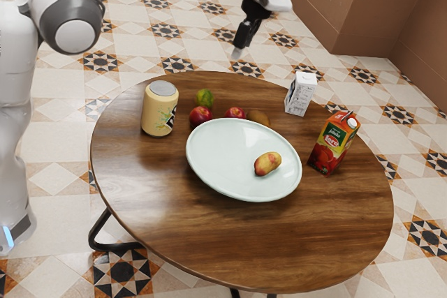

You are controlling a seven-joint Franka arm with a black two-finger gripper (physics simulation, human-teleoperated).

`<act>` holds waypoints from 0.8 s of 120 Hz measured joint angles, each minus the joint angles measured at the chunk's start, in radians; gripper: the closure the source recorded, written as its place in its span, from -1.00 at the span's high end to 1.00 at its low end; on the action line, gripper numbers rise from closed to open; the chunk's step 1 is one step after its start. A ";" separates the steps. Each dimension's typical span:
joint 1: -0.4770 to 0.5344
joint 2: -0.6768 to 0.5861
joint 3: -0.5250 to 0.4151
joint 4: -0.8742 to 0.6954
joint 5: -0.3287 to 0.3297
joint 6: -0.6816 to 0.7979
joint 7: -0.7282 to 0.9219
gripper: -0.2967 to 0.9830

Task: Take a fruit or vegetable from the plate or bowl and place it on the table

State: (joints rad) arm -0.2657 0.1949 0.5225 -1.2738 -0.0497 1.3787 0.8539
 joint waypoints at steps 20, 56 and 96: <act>0.020 0.054 -0.014 -0.013 -0.082 -0.009 -0.195 0.54; -0.035 0.088 -0.183 -0.003 -0.141 0.023 -0.554 0.53; -0.044 0.124 -0.187 -0.011 -0.119 0.061 -0.825 0.54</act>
State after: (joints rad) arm -0.3101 0.3193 0.3356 -1.2847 -0.1689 1.4402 0.0288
